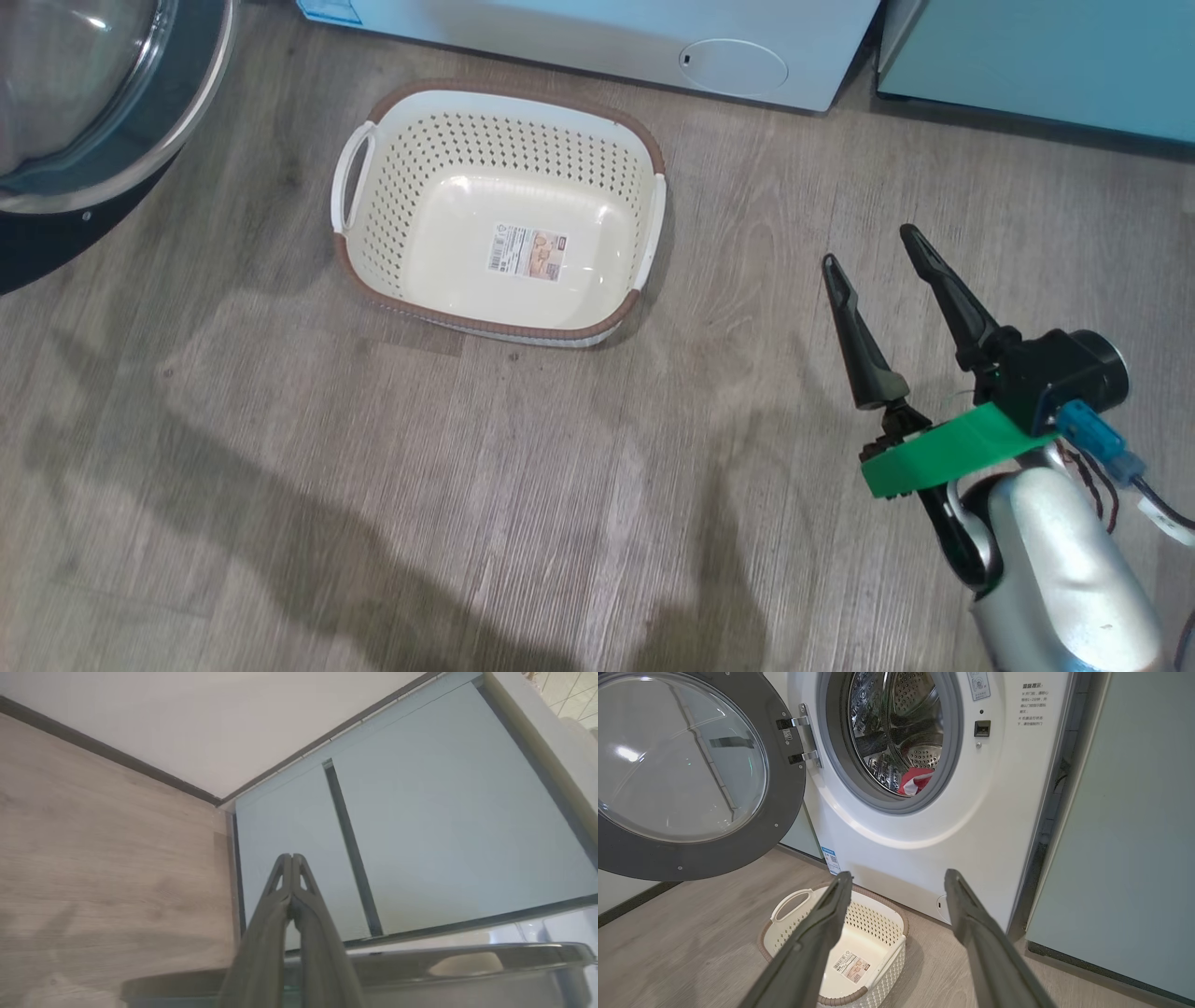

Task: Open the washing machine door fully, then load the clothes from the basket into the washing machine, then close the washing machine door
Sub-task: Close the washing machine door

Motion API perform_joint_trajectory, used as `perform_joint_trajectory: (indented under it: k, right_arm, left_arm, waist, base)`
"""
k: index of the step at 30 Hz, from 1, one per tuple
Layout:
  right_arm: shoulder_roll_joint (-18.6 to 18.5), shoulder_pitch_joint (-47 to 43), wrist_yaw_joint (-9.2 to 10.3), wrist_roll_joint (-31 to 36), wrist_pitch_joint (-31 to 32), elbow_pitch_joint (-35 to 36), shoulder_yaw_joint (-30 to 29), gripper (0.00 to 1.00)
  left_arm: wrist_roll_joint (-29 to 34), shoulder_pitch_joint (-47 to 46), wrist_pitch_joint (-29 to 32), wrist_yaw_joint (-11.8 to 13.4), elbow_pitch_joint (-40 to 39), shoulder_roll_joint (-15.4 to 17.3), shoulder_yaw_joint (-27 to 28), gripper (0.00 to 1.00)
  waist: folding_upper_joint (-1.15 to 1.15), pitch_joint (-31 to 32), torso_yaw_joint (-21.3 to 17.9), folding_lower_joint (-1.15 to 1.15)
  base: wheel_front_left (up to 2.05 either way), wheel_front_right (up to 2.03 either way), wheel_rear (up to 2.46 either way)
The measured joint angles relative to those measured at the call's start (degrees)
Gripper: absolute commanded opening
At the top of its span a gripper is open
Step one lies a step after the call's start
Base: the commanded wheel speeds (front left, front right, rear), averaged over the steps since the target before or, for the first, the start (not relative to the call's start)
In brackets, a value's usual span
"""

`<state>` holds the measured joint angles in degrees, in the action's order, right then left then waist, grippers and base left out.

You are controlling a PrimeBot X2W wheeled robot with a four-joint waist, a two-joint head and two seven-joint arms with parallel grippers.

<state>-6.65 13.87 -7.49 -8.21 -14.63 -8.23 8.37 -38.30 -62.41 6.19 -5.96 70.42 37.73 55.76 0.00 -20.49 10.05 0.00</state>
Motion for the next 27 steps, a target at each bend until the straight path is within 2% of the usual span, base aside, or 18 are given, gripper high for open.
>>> perform_joint_trajectory:
  k: [8, 20, 26, 27]
  right_arm:
    - [0.6, -0.2, 0.00, 0.0, 0.0, 0.0, 0.4, 1.00]
    - [0.8, -0.3, 0.00, 0.0, 0.0, -0.1, 0.0, 1.00]
    - [1.0, -0.4, 0.00, 0.0, 0.0, -0.5, -0.1, 1.00]
    - [1.1, -0.4, 0.00, 0.0, 0.0, -0.5, -0.2, 1.00]
  left_arm:
    - [-4.2, -1.8, 9.0, -0.9, 2.9, 0.1, 1.7, 0.00]
    - [-6.7, -1.7, 16.0, -0.9, 2.7, 0.1, 1.4, 0.00]
    - [-8.5, -0.4, 21.0, -1.0, 0.0, -1.7, -0.2, 0.00]
    - [-10.4, 0.5, 22.8, -1.0, -1.4, -3.2, -0.2, 0.00]
  waist:
    - [0.00, 0.5, -0.3, 0.00]
    - [0.00, 1.1, -0.4, 0.00]
    - [0.00, 2.1, -0.4, 0.00]
    - [0.00, 2.7, -0.5, 0.00]
  base:
    - [0.00, 0.00, 0.00]
    - [0.00, 0.00, 0.00]
    - [0.00, 0.00, 0.00]
    - [0.00, 0.00, 0.00]
